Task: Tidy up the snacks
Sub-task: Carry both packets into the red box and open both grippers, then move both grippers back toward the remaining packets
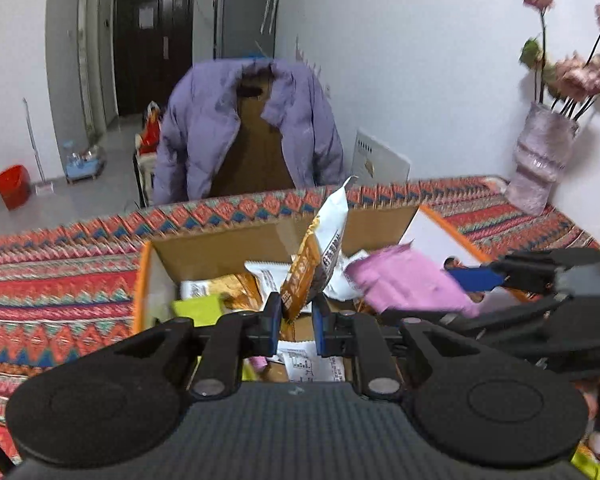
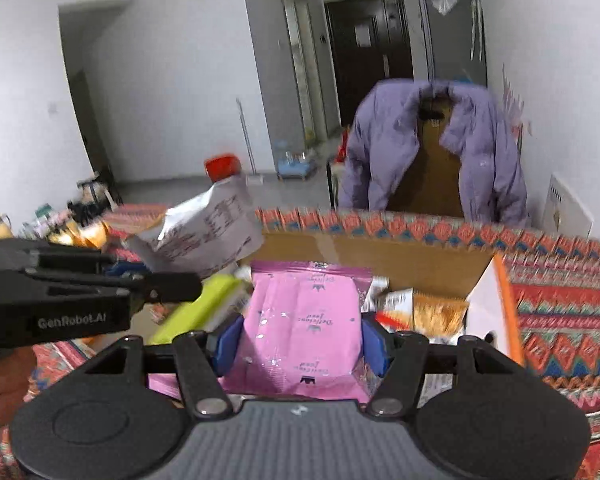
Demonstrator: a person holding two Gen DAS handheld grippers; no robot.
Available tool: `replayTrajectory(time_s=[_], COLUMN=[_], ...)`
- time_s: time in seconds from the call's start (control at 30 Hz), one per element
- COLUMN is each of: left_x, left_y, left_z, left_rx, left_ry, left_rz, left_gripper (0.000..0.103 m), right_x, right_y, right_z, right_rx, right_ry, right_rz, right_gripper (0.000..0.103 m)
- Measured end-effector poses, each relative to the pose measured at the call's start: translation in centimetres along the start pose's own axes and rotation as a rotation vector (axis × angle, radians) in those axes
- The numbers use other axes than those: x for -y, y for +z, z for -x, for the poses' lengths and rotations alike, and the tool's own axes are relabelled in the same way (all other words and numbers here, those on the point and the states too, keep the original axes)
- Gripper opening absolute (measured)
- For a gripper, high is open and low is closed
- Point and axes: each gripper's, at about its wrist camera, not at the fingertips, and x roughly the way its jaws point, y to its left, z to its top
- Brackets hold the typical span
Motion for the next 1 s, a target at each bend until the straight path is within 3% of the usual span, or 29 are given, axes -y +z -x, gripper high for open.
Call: replayTrajectory(time_s=[0.17, 0.2, 0.3, 0.47, 0.67, 0.73, 1.0], left_x=[-0.1, -0.1, -0.1, -0.6, -1.1, -1.1, -0.4], left_y=[-0.8, -0.9, -1.1, -0.5, -0.1, -0.5, -5.0], left_z=[-3.1, -3.5, -3.5, -1.6, 3.1, 5.6, 16.7], left_rx=[-0.045, -0.043, -0.023, 0.011, 0.045, 0.077, 0.195], left_ry=[-0.011, -0.009, -0.012, -0.007, 0.034, 0.038, 0.139], left_rz=[0.001, 0.001, -0.023, -0.018, 0.006, -0.002, 0.084], left_gripper=[0.018, 0.021, 0.044, 0.048, 0.052, 0.063, 0.083], right_x=[0.3, 0.3, 0.7, 1.6, 2.3, 2.0, -0.8], right_y=[-2.2, -2.3, -2.1, -1.3, -0.5, -0.4, -2.0], right_z=[-3.1, -3.1, -2.2, 1.4, 6.0, 7.9, 16.2], right_rx=[-0.068, -0.068, -0.054, 0.006, 0.062, 0.083, 0.154], right_ry=[-0.009, -0.006, -0.015, -0.044, -0.102, -0.112, -0.125], right_rz=[-0.011, -0.007, 0.007, 0.019, 0.024, 0.030, 0.085], right_gripper=[0.067, 0.067, 0.069, 0.078, 0.078, 0.079, 0.085])
